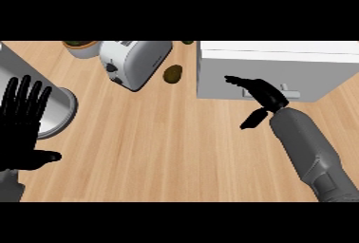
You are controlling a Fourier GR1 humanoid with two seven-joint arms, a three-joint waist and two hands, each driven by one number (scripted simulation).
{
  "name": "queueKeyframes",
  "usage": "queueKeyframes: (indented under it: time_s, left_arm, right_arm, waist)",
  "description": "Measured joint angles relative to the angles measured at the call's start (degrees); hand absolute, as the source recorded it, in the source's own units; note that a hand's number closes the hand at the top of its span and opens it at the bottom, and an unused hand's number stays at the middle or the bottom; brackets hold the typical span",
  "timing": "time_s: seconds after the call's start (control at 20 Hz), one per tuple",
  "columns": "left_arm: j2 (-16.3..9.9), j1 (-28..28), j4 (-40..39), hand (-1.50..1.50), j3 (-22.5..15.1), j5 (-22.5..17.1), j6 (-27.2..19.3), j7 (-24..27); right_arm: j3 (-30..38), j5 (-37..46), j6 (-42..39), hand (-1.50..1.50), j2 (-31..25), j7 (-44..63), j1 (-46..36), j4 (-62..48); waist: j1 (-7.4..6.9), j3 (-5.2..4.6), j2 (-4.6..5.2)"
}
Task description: Pick up the cup, place it into the drawer and close the drawer
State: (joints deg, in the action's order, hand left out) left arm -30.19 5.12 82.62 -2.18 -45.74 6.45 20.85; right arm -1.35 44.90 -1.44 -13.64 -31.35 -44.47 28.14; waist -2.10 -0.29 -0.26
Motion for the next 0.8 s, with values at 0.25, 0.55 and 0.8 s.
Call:
queueKeyframes:
  time_s: [0.25,0.55,0.8]
  left_arm:
    - [0.77,0.24,0.25,-1.5,-0.3,0.06,0.84,-0.47]
    - [1.18,1.05,-0.11,-1.5,-0.68,1.18,1.22,-0.57]
    - [1.69,1.82,-0.7,-1.5,-0.75,1.96,1.11,-0.36]
  right_arm:
    - [1.87,-0.41,-3.08,-1.5,-2.6,-3.43,-5.55,-6.82]
    - [2.55,-0.2,-4.99,-1.5,-3.62,-6.65,-7.92,-11.57]
    - [2.82,0.15,-5.24,-1.5,-4.19,-8.81,-8.68,-13.73]
  waist:
    - [-1.11,0.01,0.28]
    - [-1.66,-0.11,0.26]
    - [-2.04,-0.22,0.25]
